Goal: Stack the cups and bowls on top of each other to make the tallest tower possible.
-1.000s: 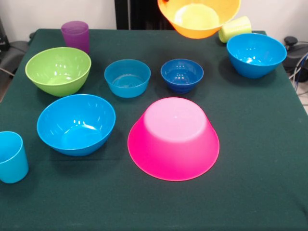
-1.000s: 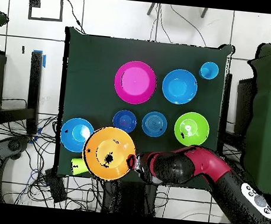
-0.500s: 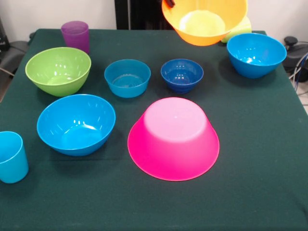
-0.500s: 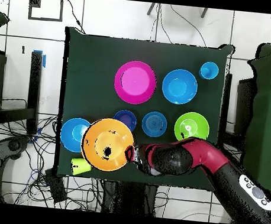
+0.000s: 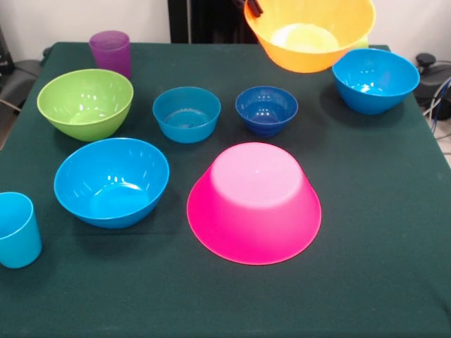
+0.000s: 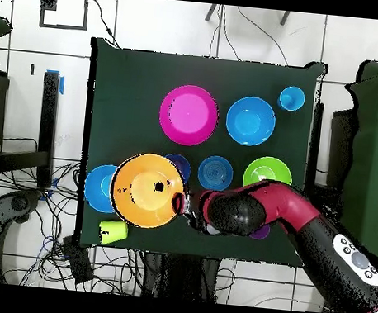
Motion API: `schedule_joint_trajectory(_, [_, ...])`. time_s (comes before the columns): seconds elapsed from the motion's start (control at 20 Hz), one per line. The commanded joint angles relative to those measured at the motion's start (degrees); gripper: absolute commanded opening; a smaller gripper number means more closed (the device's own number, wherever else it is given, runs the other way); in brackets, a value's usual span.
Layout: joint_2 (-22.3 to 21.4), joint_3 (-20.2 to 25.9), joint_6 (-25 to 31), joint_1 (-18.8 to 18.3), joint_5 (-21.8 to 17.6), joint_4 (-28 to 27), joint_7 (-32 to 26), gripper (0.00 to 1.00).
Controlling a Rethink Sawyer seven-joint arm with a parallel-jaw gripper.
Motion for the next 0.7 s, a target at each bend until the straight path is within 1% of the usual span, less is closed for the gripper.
schedule_joint_trajectory(0.05, [-2.1,3.5,-5.8,2.0,-3.4,-4.6,-9.9,0.0])
schedule_joint_trajectory(0.15, [-2.4,3.8,-6.2,1.9,-3.4,-4.9,-9.9,0.0])
schedule_joint_trajectory(0.4, [-3.4,4.1,-8.5,2.3,-5.0,-6.1,-10.3,0.0])
schedule_joint_trajectory(0.55, [-3.2,3.6,-8.8,2.7,-5.2,-7.7,-11.0,0.0])
schedule_joint_trajectory(0.7, [-1.6,2.5,-8.3,3.4,-5.8,-9.6,-13.0,0.0])
